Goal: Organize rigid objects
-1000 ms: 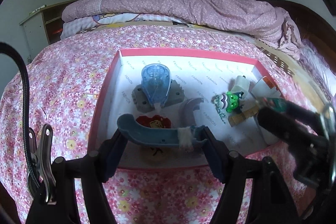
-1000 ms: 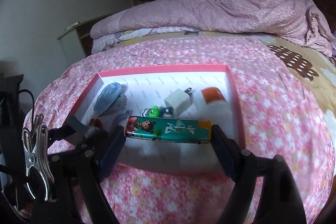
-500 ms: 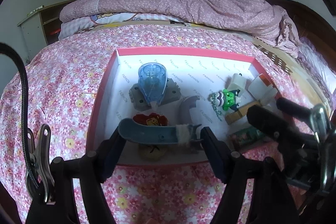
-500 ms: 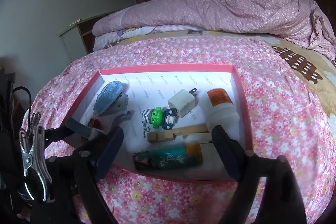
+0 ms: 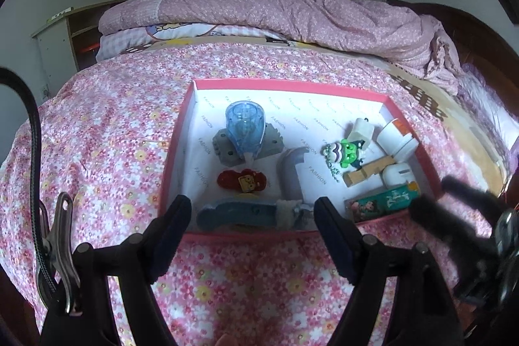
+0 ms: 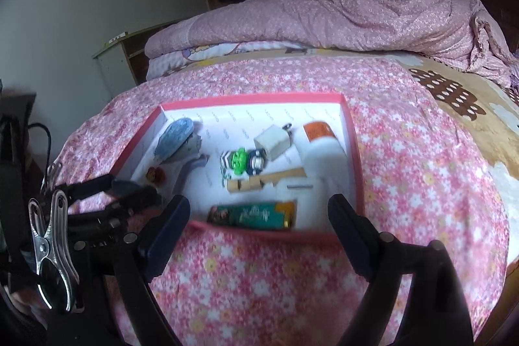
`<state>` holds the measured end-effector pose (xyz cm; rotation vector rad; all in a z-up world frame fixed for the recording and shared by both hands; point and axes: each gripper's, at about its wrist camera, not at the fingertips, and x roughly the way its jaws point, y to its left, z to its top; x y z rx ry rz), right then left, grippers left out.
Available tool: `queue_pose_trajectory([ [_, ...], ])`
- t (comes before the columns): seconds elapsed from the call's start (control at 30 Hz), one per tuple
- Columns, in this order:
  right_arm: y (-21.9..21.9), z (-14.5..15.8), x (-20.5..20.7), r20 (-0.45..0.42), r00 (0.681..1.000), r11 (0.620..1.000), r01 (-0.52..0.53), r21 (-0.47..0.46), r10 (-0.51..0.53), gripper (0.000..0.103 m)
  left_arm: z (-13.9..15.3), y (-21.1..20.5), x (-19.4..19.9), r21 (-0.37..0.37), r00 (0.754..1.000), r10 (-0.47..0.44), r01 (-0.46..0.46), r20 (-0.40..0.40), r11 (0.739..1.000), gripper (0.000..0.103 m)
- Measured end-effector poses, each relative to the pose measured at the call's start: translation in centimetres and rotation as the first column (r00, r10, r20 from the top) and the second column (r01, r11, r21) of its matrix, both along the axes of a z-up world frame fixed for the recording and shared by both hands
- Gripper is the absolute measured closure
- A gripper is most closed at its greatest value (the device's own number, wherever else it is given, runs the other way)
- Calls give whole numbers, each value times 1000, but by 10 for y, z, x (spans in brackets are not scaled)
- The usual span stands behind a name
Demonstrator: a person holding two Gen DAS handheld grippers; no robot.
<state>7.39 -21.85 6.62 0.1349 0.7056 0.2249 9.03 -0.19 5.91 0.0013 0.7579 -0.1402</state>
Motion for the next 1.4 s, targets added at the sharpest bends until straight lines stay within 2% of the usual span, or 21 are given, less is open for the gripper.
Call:
queue_pose_trajectory([
  [0.1,-1,-4,-9,-15,1000,1000,-6,22,6,14,4,-1,-6,-11,1000,-11,11,-8,1000,21],
  [0.23,0,-8,-21,-50,998,999,-24,38,25,14,6,-9,-20,22,1000,-18,18,-6,1000,21],
  [0.53,-3,-14,-48,-107,994,999,-13,30,16,14,3,-15,-52,56,999,-24,26,-43,998,21],
  [0.63,-4,-18,-55,-132,991,1000,-8,20,10,14,0,-14,-61,46,998,-18,21,-59,999,21],
  [0.87,-3,-31,-68,-182,983,1000,14,-28,-18,14,-23,-14,-77,52,993,5,1,-118,999,21],
  [1.03,-4,-38,-70,-185,981,996,48,-76,-62,14,-37,-10,-77,58,988,38,-29,-151,998,21],
  [1.13,-5,-48,-67,-216,973,995,61,-79,-77,14,-45,-9,-75,60,986,48,-39,-162,997,21],
  [1.23,1,-52,-71,-179,979,989,75,-127,-97,14,-47,-13,-77,84,989,50,-38,-140,996,21],
  [1.4,10,-57,-76,-132,980,976,122,-178,-147,11,-49,-11,-79,71,990,56,-47,-127,996,20],
])
